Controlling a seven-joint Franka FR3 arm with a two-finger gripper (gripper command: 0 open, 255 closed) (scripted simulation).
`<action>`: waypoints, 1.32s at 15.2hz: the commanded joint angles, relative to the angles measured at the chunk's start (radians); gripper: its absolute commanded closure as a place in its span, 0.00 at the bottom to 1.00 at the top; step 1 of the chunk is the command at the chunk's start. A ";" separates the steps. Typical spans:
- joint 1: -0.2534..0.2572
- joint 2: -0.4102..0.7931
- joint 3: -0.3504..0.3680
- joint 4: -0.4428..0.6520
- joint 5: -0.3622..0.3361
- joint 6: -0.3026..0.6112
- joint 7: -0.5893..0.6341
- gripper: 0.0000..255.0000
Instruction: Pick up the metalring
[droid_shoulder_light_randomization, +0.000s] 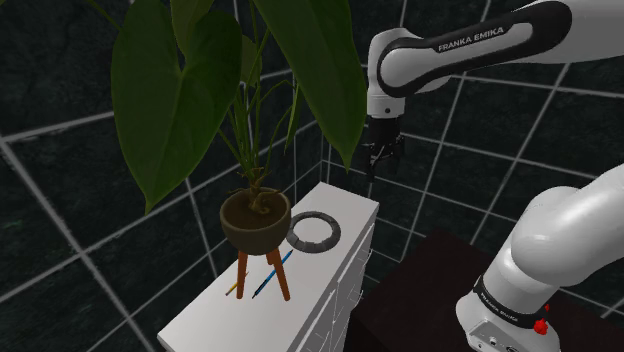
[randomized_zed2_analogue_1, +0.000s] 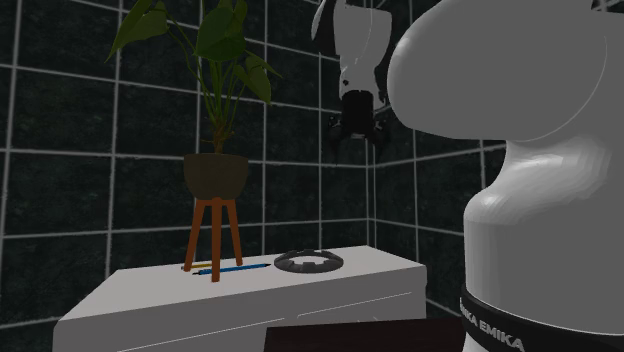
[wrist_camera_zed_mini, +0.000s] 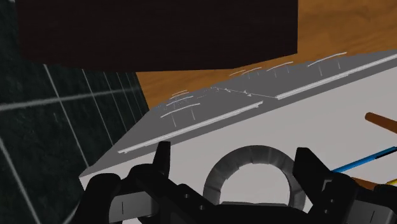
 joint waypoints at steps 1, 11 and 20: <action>-0.001 0.077 0.008 0.012 -0.003 0.059 0.003 0.00; -0.003 0.476 0.031 0.141 -0.045 0.289 0.033 0.00; 0.010 0.810 0.024 0.340 -0.097 0.390 0.068 0.00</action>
